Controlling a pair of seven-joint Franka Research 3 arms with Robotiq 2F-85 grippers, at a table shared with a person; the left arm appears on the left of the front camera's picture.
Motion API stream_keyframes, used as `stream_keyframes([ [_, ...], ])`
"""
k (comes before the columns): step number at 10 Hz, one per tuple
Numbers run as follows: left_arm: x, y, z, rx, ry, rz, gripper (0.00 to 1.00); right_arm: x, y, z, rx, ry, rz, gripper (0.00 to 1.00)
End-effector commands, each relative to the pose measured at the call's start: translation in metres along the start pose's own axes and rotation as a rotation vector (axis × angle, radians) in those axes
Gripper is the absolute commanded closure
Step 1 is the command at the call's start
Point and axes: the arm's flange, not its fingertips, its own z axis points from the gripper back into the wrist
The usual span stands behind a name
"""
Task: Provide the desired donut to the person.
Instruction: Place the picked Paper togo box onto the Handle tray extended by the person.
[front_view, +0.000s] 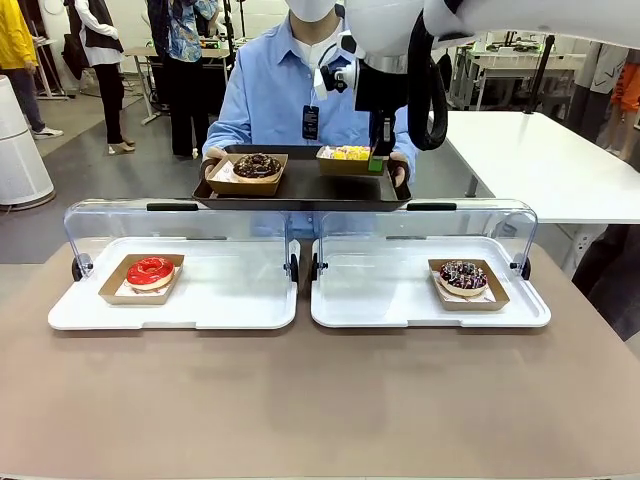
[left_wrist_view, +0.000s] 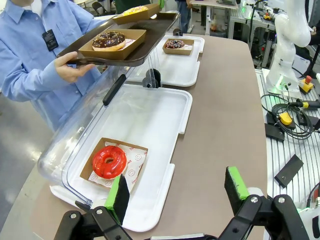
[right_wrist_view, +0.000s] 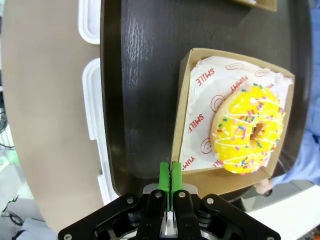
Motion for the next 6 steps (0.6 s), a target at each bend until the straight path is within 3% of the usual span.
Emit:
stream_keyframes([
  [1,0.001,-0.001,0.0,0.007,-0.025,-0.006,0.0,-0.005,0.001,-0.013,0.034,-0.046,0.024,0.99],
  [5,0.001,-0.001,0.0,0.007,-0.025,-0.006,0.0,-0.01,0.003,-0.025,0.068,-0.065,0.032,0.99],
  [6,0.001,-0.001,0.0,0.007,-0.025,-0.006,0.0,-0.01,0.004,-0.024,0.071,-0.064,0.036,0.71],
])
